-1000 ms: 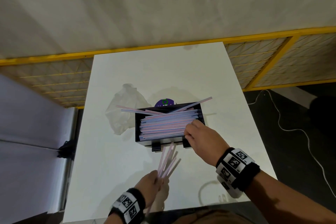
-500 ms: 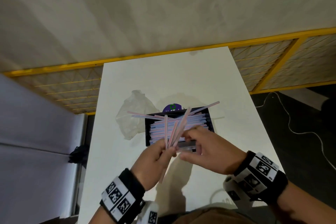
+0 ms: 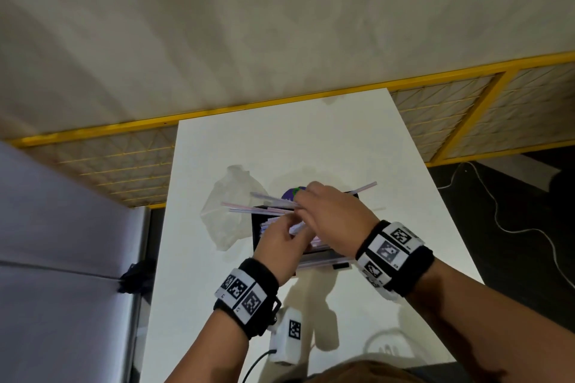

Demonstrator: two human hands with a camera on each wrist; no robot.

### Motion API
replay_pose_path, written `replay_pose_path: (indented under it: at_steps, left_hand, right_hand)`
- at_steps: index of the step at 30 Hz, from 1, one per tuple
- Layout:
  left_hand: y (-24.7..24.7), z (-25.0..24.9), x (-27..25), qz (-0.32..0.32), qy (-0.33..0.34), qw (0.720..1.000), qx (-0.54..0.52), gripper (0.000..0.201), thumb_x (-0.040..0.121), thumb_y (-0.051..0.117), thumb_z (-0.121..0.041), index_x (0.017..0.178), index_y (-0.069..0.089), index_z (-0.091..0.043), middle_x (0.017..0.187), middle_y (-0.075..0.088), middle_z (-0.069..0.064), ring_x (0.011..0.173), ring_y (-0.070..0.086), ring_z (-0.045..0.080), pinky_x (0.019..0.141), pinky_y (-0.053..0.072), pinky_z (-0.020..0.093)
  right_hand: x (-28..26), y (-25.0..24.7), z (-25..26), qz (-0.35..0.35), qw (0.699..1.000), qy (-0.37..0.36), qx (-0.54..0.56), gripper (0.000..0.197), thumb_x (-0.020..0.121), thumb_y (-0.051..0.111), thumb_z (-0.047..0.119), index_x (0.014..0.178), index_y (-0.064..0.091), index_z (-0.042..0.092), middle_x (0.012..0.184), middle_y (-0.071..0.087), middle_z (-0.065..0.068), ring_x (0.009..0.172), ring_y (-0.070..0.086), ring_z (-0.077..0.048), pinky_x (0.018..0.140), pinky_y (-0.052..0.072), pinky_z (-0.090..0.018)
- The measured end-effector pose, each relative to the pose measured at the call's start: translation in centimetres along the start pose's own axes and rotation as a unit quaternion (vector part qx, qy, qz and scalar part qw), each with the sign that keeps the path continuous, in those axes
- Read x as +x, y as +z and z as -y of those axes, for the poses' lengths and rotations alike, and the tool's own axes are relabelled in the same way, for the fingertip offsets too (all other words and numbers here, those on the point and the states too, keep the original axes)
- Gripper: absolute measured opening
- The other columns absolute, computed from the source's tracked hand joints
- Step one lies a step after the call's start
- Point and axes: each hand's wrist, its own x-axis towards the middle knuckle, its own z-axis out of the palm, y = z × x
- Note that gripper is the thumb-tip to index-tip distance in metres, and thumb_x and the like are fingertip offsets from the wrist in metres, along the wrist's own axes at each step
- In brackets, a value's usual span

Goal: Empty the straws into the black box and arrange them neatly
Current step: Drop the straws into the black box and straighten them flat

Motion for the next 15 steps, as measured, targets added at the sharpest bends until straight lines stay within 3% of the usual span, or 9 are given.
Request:
replay_pose_path:
  at_steps: [2,4,6,8,11,13,15]
  left_hand:
    - [-0.4,1.5,-0.5,-0.019,-0.021,0.999,-0.026,0.036,0.082,0.069,-0.047,0.114,0.067,-0.030,0.110,0.074,-0.011,0.099,0.071,0.008,0.086,0.058,0.029]
    - [-1.1,2.8,-1.0,-0.071,-0.049,0.995,-0.056,0.030,0.082,0.078,-0.039,0.107,0.063,-0.032,0.106,0.073,-0.010,0.095,0.072,0.008,0.078,0.057,0.022]
    - [-1.8,3.9,-1.3,-0.129,-0.080,0.987,-0.057,0.030,0.083,0.082,-0.033,0.102,0.061,-0.026,0.097,0.074,-0.002,0.088,0.073,0.020,0.076,0.058,0.030]
    - [-2.5,4.5,-1.4,-0.174,-0.086,0.980,-0.033,0.029,0.082,0.083,-0.035,0.097,0.061,-0.022,0.089,0.075,0.002,0.081,0.073,0.023,0.076,0.059,0.036]
    - [-2.7,4.5,-1.2,-0.207,-0.078,0.975,-0.019,0.028,0.082,0.082,-0.037,0.092,0.062,-0.021,0.082,0.073,0.000,0.079,0.072,0.019,0.073,0.058,0.035]
    - [-2.5,4.3,-1.0,-0.214,-0.061,0.975,0.018,0.026,0.082,0.081,-0.039,0.091,0.060,-0.027,0.080,0.070,-0.007,0.075,0.069,0.009,0.067,0.051,0.024]
    - [-2.0,4.1,-0.8,-0.203,-0.003,0.976,0.073,0.023,0.084,0.079,-0.038,0.094,0.059,-0.032,0.088,0.067,-0.012,0.079,0.064,0.001,0.070,0.047,0.017]
  right_hand:
    - [0.5,1.4,-0.6,0.047,0.998,0.002,-0.047,0.024,0.107,0.043,0.036,0.112,0.055,0.017,0.108,0.055,-0.004,0.095,0.057,-0.026,0.077,0.050,-0.045]
    - [0.6,2.8,-1.1,0.084,0.994,0.008,-0.067,0.029,0.104,0.048,0.041,0.116,0.056,0.016,0.112,0.055,-0.005,0.102,0.057,-0.027,0.081,0.051,-0.044]
    - [0.5,3.9,-1.7,0.087,0.992,0.005,-0.088,0.036,0.100,0.055,0.046,0.119,0.058,0.015,0.115,0.056,-0.006,0.105,0.055,-0.027,0.085,0.048,-0.041]
    - [0.1,4.5,-2.2,0.075,0.992,0.018,-0.101,0.038,0.099,0.054,0.048,0.120,0.060,0.016,0.114,0.056,-0.006,0.106,0.054,-0.027,0.085,0.044,-0.040]
    - [-0.8,5.1,-2.7,0.110,0.986,0.025,-0.126,0.032,0.105,0.044,0.042,0.120,0.059,0.018,0.113,0.058,-0.005,0.106,0.056,-0.028,0.083,0.045,-0.041]
    - [-1.2,5.1,-2.8,0.148,0.980,0.003,-0.131,0.027,0.107,0.042,0.034,0.119,0.060,0.019,0.112,0.059,-0.005,0.106,0.058,-0.028,0.083,0.049,-0.042]
    - [-1.4,4.5,-2.9,0.145,0.985,0.009,-0.089,0.026,0.105,0.044,0.033,0.116,0.062,0.019,0.110,0.059,-0.004,0.103,0.059,-0.027,0.084,0.051,-0.044]
